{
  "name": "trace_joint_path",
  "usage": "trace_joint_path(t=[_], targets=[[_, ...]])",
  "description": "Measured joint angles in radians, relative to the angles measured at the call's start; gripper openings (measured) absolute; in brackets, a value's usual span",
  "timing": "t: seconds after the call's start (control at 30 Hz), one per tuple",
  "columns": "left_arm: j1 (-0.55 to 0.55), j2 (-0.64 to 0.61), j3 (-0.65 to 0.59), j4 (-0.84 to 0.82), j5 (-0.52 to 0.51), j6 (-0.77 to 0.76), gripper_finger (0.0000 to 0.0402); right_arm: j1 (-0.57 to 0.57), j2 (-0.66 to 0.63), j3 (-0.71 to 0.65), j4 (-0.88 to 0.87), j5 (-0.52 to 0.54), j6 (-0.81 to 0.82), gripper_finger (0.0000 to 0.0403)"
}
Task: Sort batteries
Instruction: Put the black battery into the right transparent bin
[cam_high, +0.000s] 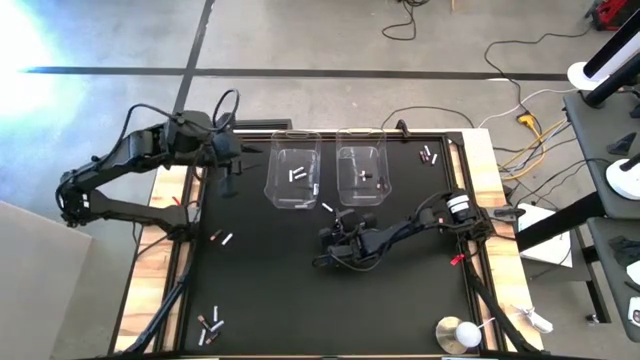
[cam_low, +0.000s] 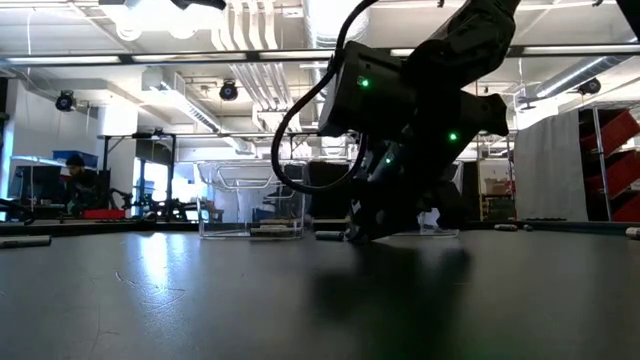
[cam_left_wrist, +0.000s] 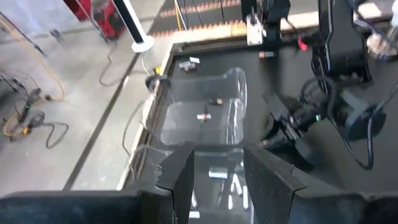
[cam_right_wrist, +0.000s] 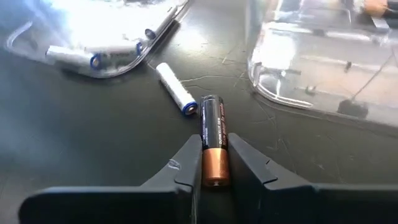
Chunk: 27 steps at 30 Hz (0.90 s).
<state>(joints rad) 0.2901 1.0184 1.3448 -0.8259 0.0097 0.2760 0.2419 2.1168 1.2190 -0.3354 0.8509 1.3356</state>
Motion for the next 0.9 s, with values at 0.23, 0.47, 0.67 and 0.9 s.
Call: trace_joint_path(t=[0.23, 0.47, 0.67, 0.9], targets=[[0.002, -0.023, 0.057, -0.001, 0.0, 0.024, 0.0119, 0.037, -0.198, 0.061, -0.187, -0.244, -0.043, 0.005], [0.003, -0.025, 0.091, 0.051, 0.0, 0.016, 0.0119, -0.012, -0.43, 0.139, -0.228, -0.225, -0.277, 0.0045], [0.003, -0.025, 0.095, 0.111, 0.0, -0.012, 0.0119, -0.172, -0.519, 0.183, -0.303, -0.184, -0.472, 0.0045], [0.003, -0.028, 0.095, 0.106, 0.0, -0.069, 0.0119, -0.467, -0.475, 0.167, -0.394, -0.469, -0.704, 0.005]])
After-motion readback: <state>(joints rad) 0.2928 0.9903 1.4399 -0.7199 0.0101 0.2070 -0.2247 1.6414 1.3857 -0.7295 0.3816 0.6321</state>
